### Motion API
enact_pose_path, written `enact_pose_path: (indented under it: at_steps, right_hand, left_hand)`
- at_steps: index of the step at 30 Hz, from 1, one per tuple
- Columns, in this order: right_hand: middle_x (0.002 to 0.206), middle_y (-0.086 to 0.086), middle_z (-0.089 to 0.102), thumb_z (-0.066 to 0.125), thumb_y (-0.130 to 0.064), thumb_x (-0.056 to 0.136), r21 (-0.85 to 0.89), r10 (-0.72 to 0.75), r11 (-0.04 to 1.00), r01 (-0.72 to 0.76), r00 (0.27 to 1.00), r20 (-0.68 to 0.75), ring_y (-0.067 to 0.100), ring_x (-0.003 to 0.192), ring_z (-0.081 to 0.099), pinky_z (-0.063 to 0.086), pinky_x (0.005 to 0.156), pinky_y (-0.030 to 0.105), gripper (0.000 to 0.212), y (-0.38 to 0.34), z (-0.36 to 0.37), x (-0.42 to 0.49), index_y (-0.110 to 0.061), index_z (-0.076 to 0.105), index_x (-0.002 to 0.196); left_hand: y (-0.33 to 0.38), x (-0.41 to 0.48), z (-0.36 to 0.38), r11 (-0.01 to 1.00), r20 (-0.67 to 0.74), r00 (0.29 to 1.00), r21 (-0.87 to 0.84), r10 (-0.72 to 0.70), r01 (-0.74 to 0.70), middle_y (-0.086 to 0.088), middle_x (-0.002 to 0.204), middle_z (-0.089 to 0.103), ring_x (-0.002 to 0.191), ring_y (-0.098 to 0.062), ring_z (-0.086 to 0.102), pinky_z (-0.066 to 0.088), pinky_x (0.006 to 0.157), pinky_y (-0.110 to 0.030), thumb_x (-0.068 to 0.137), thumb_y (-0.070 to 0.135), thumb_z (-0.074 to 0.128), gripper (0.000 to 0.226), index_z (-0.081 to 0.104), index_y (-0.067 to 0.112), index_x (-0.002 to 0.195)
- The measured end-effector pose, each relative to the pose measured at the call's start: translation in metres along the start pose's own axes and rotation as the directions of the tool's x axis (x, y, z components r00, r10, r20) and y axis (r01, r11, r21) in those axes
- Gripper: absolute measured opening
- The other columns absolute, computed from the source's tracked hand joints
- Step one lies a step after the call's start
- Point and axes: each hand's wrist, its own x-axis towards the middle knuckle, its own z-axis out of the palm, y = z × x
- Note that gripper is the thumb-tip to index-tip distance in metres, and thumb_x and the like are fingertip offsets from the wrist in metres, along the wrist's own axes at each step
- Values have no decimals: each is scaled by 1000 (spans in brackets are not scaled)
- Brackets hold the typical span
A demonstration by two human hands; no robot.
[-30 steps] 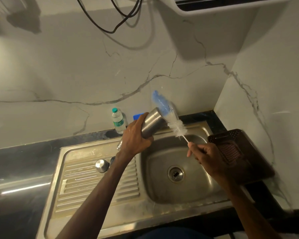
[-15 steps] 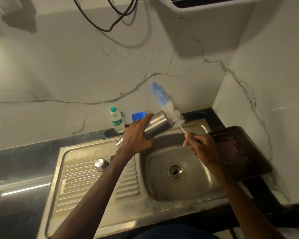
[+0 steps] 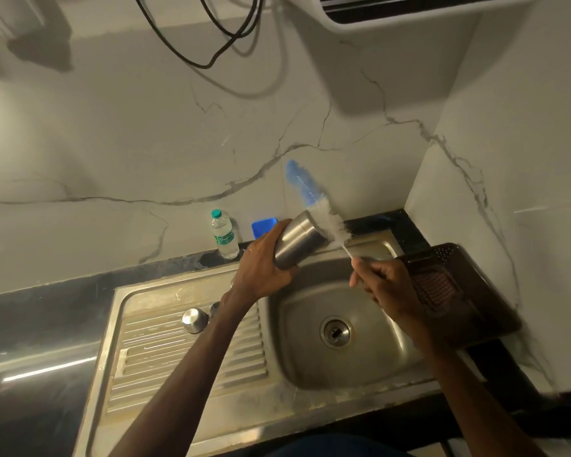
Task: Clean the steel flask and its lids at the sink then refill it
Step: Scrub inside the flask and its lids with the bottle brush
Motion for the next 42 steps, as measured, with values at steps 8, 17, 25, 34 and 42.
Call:
enact_pose_path:
  at_steps: [8,17,25,34,42]
  right_hand:
    - [46,-6,45,57,-57,99,17,35,999,-36,999,31,14,40,38,32,48,25,52,2,-2,-4,-17,72,70]
    - [45,-3,40,57,-44,100,120,77,989,-83,995,60,10,37,31,26,43,19,49,9,-6,-17,-10,69,67]
    - [48,0,40,57,-41,103,132,81,987,-91,994,77,10,37,31,27,40,19,47,2,-7,-9,-11,68,69]
    - [45,-7,35,51,-23,108,182,99,976,-116,990,98,5,35,27,23,37,15,44,-10,2,-4,5,63,75]
    - [45,-6,36,51,-22,107,186,97,976,-115,990,101,5,36,28,24,38,15,46,-12,3,-9,7,63,74]
  left_hand:
    - [0,-1,-4,999,25,999,-28,35,-34,2,133,59,105,-9,56,52,88,-26,74,30,87,93,32,39,149]
    - [-10,3,-7,996,20,998,-55,67,-66,5,135,57,109,-7,57,51,91,-20,74,32,88,92,35,35,150]
    - [-9,2,-3,989,22,993,-97,116,-113,13,133,51,110,4,53,41,93,-7,74,24,89,95,33,40,149]
    - [-2,-2,0,979,31,986,-127,164,-159,15,127,50,114,18,48,38,90,0,74,14,91,98,31,44,146]
    - [-7,-6,-6,986,56,991,-120,122,-115,22,123,54,106,2,56,49,89,-14,72,22,90,95,33,48,143]
